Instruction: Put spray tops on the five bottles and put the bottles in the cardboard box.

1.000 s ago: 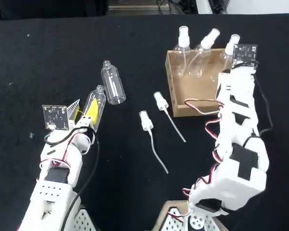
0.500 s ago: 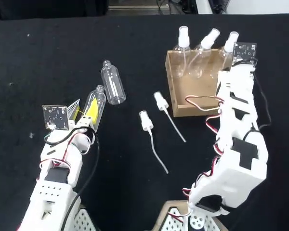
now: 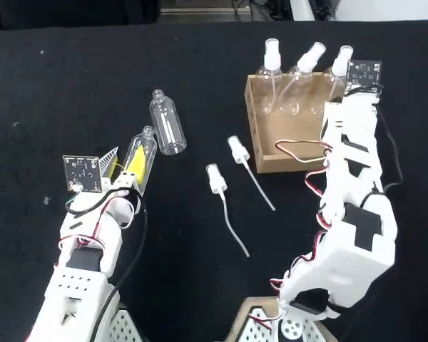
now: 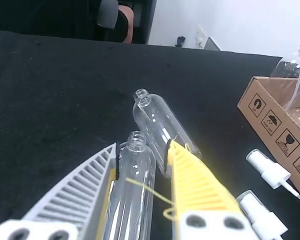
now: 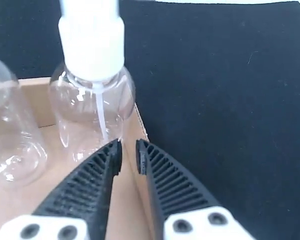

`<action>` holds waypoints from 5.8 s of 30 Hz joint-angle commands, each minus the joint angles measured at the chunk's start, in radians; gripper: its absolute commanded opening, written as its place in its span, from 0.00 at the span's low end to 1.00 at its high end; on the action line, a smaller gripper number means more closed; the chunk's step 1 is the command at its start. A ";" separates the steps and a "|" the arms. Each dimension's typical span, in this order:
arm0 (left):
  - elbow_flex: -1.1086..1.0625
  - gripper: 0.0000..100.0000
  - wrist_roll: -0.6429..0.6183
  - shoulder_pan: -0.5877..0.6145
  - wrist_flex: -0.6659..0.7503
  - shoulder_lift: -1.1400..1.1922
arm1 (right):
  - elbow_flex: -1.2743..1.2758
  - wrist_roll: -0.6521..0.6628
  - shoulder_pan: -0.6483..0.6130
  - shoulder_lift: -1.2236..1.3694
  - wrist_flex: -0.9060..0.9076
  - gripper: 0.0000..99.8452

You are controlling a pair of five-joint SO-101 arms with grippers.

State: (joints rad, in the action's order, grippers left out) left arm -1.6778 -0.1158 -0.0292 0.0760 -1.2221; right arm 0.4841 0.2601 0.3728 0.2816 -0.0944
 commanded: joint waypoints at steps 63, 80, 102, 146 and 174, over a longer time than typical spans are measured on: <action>0.008 0.16 0.011 0.007 0.015 -0.015 | 0.461 -0.058 -0.167 -1.032 0.598 0.03; 0.010 0.16 0.009 0.012 0.015 -0.015 | 0.455 -0.068 -0.647 -1.084 0.810 0.03; 0.082 0.16 0.002 0.143 -0.040 -0.006 | 0.512 -0.313 -0.824 -0.886 0.683 0.03; 0.110 0.16 -0.331 0.473 0.008 -0.014 | -0.338 -0.865 -1.099 0.091 0.611 0.30; 0.110 0.16 -0.330 0.475 0.008 -0.015 | -0.018 -0.051 -0.827 -0.153 1.183 0.01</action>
State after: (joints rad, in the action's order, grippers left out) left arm -1.5996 -0.4411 0.4358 0.0575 -1.2206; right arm 0.3000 0.1220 -0.4833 0.2263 1.1607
